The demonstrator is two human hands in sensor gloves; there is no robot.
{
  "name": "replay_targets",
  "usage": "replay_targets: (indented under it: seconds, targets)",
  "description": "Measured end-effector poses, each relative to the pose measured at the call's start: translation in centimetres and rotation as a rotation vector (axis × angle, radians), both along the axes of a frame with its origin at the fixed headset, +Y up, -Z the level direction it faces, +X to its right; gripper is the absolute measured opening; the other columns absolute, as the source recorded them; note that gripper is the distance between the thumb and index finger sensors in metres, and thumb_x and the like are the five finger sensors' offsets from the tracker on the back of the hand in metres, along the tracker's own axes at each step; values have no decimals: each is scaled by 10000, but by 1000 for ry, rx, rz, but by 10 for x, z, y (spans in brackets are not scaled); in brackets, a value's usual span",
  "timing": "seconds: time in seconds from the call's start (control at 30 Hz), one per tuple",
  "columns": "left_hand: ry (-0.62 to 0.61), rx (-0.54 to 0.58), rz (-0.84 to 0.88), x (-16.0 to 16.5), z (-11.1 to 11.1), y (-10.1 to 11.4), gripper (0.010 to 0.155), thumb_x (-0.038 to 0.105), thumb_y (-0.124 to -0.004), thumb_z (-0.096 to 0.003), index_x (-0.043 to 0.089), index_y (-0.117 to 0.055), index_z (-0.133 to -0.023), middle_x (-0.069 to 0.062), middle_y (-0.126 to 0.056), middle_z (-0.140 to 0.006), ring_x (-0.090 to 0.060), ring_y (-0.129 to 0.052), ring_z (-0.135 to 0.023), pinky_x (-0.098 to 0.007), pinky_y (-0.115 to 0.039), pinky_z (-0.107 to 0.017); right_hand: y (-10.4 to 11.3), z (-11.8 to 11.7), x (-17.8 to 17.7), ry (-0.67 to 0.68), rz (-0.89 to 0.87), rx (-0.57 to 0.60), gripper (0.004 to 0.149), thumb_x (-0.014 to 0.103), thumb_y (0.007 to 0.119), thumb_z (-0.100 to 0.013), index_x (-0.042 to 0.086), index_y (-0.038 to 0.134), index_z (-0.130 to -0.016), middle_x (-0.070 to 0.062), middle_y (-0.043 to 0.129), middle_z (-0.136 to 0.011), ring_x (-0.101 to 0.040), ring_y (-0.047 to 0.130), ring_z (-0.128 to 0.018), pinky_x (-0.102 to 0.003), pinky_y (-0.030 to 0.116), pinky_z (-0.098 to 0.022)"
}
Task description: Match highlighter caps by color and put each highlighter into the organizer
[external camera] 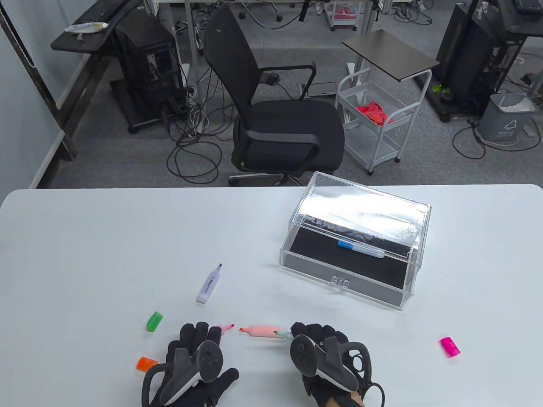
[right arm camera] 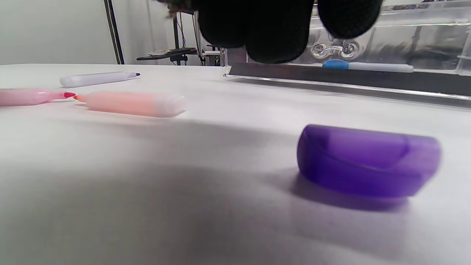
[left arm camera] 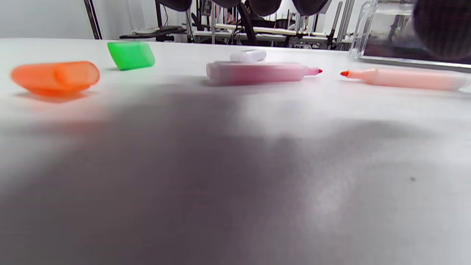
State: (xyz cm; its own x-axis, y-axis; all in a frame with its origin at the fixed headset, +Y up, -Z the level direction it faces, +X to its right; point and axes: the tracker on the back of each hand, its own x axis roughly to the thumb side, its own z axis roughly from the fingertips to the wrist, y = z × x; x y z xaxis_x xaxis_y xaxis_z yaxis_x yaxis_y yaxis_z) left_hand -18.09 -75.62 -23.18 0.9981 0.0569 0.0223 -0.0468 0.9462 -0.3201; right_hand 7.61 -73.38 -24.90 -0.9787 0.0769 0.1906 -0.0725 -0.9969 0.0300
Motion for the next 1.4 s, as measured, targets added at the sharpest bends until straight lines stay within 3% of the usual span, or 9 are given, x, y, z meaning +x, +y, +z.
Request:
replay_targets:
  seconds: [0.3,0.5,0.6,0.77,1.0,1.27,1.4]
  targets:
    - [12,50,40,-11,-6,22,944,822,-588,-364,423,-136,-1091,114,-92,-1191,-262,-130,-1171,-524,-291,-834,1,1,4,-10,-25,-5,532,315,666,-440,280,493,-942,-56,697,-900,-305,790,-783,-605,608,-614]
    - [112,165,27,-48,-29,55,885,717,-727,-397,416,-282,-1101,109,-341,-1203,-321,-444,-1171,-515,-493,-831,3,-1,11,-28,-45,-3,532,313,671,-440,282,500,-943,-57,699,-900,-308,789,-783,-606,605,-615]
    - [189,160,3,-72,-44,61,879,698,-763,-396,402,-333,-1102,102,-413,-1194,-333,-570,-1148,-515,-570,-815,3,-1,12,-31,-49,-7,533,313,673,-441,282,502,-944,-57,699,-901,-308,789,-783,-606,603,-615]
    - [316,56,-52,-103,-68,49,865,687,-808,-385,365,-440,-1098,87,-614,-1129,-305,-832,-1008,-471,-731,-744,2,-1,10,-21,-24,-16,532,311,680,-441,283,511,-945,-57,699,-904,-310,785,-789,-607,595,-619]
    - [412,-54,-46,-133,-83,21,835,690,-834,-375,332,-556,-1077,74,-756,-1044,-264,-961,-877,-430,-821,-670,1,-2,9,-19,-9,-30,533,310,683,-442,284,515,-948,-57,698,-909,-311,781,-795,-609,590,-621]
    - [414,-77,-30,-131,-95,6,750,668,-865,-378,338,-684,-1027,98,-861,-939,-188,-1019,-774,-387,-862,-617,1,-1,8,-18,16,-31,536,310,686,-441,283,517,-949,-56,698,-911,-311,782,-796,-607,591,-622]
    - [412,-63,-42,-127,-99,4,629,622,-885,-397,368,-787,-964,110,-900,-892,-179,-1034,-735,-380,-873,-598,1,-1,9,-25,21,-37,536,310,687,-442,283,517,-949,-56,698,-911,-310,781,-797,-608,590,-622]
